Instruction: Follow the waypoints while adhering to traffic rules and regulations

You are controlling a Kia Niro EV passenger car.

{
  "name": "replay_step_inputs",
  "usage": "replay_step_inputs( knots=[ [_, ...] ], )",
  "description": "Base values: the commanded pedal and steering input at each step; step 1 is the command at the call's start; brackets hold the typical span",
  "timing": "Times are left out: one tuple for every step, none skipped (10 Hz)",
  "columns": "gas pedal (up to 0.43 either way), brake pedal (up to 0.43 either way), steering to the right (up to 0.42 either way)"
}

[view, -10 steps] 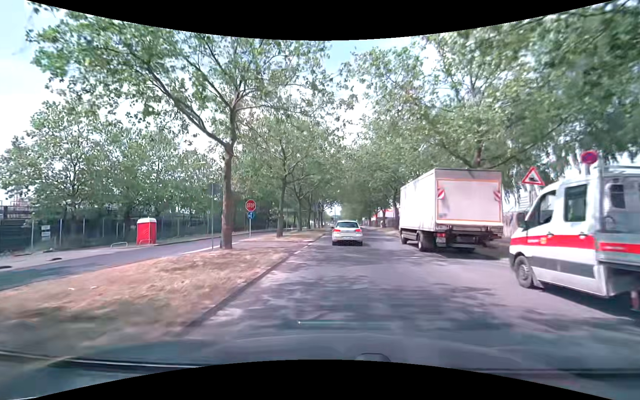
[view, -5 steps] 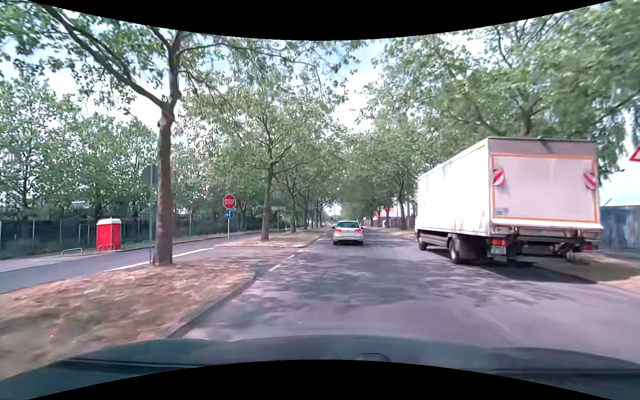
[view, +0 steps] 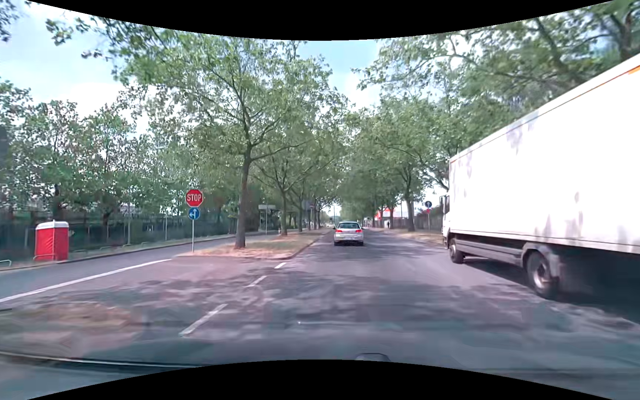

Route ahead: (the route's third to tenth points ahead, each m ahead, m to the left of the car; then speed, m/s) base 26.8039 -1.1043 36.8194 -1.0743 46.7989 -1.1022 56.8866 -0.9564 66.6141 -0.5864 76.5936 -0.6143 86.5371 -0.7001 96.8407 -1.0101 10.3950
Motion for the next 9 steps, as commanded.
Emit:
replay_step_inputs(
  knots=[
    [0.138,0.0,-0.004],
    [0.138,0.0,-0.004],
    [0.138,0.0,-0.004],
    [0.138,0.0,-0.004],
    [0.138,0.0,-0.004],
    [0.138,0.0,-0.004],
    [0.138,0.0,-0.004],
    [0.138,0.0,-0.004],
    [0.138,0.0,-0.004]
  ],
)
